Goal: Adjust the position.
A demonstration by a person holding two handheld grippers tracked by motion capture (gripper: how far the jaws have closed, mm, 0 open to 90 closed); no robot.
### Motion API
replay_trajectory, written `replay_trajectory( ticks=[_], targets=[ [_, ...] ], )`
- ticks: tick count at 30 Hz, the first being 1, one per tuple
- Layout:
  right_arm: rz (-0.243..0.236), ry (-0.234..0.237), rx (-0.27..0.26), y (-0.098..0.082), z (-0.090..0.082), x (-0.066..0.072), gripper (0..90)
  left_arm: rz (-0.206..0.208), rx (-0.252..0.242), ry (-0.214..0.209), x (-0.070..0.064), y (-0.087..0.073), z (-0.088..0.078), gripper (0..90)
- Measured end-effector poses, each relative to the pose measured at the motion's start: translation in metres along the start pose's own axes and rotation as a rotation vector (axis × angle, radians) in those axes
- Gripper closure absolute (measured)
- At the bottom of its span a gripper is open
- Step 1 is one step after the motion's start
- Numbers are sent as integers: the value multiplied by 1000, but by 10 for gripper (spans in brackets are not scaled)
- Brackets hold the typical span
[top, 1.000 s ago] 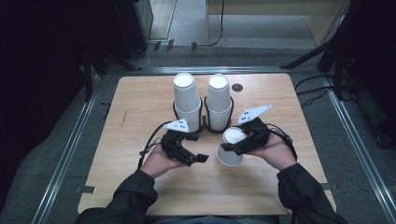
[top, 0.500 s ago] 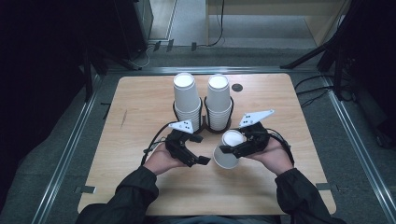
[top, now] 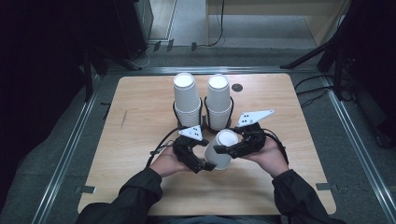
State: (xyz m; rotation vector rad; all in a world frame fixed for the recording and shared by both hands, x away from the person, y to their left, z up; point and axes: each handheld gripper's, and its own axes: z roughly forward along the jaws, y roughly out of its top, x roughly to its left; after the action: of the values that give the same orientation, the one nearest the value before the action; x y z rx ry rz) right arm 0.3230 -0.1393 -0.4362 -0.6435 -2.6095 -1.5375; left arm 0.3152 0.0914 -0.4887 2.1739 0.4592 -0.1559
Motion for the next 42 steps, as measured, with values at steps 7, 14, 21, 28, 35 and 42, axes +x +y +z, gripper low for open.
replay_trajectory(
  ticks=[7,14,21,28,35,42],
  targets=[
    [-14,44,-26,3,3,6,262,23,-29,-1,-5,2,4,0],
    [-24,69,-56,7,4,11,263,42,-51,-3,-8,2,9,0],
    [-11,76,-92,6,1,5,258,64,-84,51,-9,4,3,119],
    [4,69,-73,7,-6,0,236,54,-66,47,-7,6,0,131],
    [25,44,-86,7,-19,-5,167,55,-48,33,-3,9,-5,148],
    [-7,27,-61,4,-26,-6,165,46,-22,22,2,10,-16,189]
  ],
)
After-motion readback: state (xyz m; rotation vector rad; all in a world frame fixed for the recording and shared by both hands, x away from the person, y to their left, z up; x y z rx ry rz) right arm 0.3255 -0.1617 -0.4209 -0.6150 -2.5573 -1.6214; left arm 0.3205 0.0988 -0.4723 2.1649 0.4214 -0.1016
